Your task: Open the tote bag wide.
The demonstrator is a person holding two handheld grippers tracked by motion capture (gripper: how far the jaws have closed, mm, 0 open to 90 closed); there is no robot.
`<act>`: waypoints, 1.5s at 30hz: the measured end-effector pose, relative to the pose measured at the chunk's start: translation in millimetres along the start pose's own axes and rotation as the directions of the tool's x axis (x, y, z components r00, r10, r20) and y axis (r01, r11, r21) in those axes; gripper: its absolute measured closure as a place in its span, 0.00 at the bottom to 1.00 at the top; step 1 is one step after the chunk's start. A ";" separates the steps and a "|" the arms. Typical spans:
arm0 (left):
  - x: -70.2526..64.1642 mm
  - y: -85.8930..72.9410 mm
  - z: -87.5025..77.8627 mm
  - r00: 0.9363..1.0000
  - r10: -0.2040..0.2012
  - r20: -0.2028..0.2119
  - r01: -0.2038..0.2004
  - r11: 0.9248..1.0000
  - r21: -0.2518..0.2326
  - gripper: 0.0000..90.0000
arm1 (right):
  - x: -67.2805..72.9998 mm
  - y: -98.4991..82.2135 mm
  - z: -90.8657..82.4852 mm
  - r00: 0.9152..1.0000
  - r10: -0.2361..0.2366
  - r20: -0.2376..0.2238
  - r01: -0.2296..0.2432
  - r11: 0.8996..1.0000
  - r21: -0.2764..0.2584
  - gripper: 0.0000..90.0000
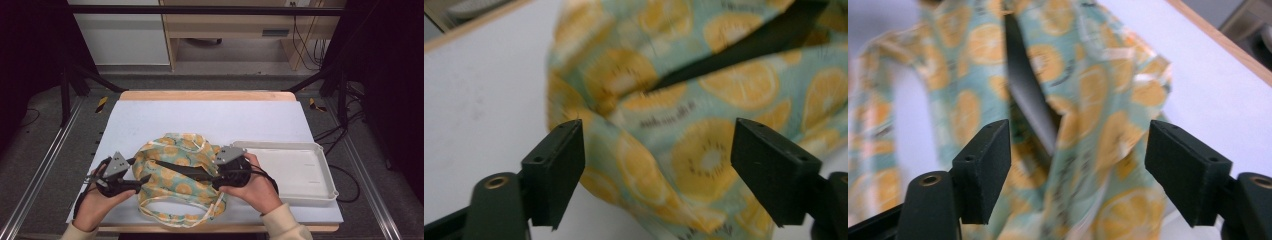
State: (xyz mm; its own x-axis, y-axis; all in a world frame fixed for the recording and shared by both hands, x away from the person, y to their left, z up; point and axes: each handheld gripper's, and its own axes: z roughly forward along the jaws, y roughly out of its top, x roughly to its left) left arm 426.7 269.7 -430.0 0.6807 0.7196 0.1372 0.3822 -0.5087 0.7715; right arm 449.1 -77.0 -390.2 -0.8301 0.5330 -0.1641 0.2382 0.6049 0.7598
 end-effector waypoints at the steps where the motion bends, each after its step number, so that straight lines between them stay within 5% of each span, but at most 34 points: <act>1: -1.6 -3.7 2.3 1.000 -0.002 0.000 0.002 1.000 0.004 0.21 | -2.9 2.3 4.7 1.000 0.009 0.007 -0.010 1.000 0.005 0.28; 5: -7.3 -11.4 15.3 0.999 -0.019 0.037 0.017 0.999 0.046 0.18 | -7.5 7.2 23.8 0.999 0.045 -0.004 -0.044 0.998 0.034 0.26; 14: -13.9 -14.6 25.3 0.999 -0.002 0.045 -0.002 0.997 0.081 0.21 | -3.4 12.4 44.4 1.000 0.009 0.017 -0.011 0.995 0.101 0.33; 21: -14.2 -14.8 26.5 0.998 0.002 0.055 -0.006 0.996 0.087 0.27 | -6.0 14.2 49.1 0.999 -0.021 0.029 0.017 0.990 0.137 0.70; 23: -14.3 -14.7 26.1 0.999 0.001 0.050 -0.006 0.996 0.084 0.28 | -6.3 14.7 49.9 0.998 -0.038 0.043 0.031 0.989 0.143 0.87; 26: -14.5 -15.0 26.2 0.999 0.003 0.051 -0.007 0.996 0.087 0.31 | -7.9 14.6 50.0 0.999 -0.023 0.045 0.017 0.991 0.132 0.98; 45: -17.9 -12.7 24.6 0.996 0.062 0.060 -0.068 0.992 0.111 0.84 | -5.8 12.1 47.3 1.000 -0.004 -0.009 0.005 0.995 0.098 1.00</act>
State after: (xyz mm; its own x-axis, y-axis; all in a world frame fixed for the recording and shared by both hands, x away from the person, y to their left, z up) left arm 425.0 251.7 -457.5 0.7396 0.6569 0.1468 0.4016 -0.6057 0.6869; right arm 480.7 -44.8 -409.8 -0.8356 0.5250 -0.1616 0.2823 0.6628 0.6935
